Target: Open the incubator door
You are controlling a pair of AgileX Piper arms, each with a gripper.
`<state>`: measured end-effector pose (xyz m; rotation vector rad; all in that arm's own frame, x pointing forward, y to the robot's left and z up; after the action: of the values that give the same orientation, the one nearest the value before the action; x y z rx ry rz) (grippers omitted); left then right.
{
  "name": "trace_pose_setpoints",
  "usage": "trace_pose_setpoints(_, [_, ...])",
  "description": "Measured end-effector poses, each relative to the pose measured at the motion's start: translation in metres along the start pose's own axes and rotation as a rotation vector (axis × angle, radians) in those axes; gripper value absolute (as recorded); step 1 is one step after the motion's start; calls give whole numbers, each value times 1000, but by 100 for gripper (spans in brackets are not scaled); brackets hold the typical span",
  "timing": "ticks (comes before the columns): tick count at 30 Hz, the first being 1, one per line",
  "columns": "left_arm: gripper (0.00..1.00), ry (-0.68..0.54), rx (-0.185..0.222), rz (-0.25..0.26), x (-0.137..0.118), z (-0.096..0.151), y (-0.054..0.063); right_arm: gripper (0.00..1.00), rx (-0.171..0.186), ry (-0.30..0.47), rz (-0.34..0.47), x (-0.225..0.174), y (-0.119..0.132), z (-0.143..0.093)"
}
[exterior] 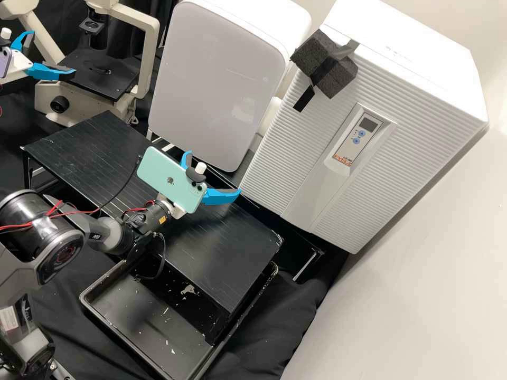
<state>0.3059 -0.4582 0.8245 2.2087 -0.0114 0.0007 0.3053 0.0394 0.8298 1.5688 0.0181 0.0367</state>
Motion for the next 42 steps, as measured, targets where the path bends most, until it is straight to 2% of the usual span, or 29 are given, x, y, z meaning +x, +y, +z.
trace_pose_setpoints(11, [100,0,0,0,0,0,0,100,-1,-2,-2,-1,0,1])
trace_pose_setpoints(15, [100,0,0,0,0,0,0,100,18,-1,9,-10,5,0])
trace_pose_setpoints(19, [100,0,0,0,0,0,0,100,45,21,56,-15,15,-1])
trace_pose_setpoints(24, [100,0,0,0,0,0,0,100,44,25,83,-14,25,4])
trace_pose_setpoints(27, [100,0,0,0,0,0,0,100,57,13,137,-13,43,7])
trace_pose_setpoints(30, [100,0,0,0,0,0,0,100,77,31,207,-13,65,2])
trace_pose_setpoints(32, [100,0,0,0,0,0,0,100,76,56,253,-14,79,-5])
trace_pose_setpoints(38, [100,0,0,0,0,0,0,100,90,110,370,-20,111,-36])
trace_pose_setpoints(42, [100,0,0,0,0,0,0,100,100,106,442,-24,119,-65])
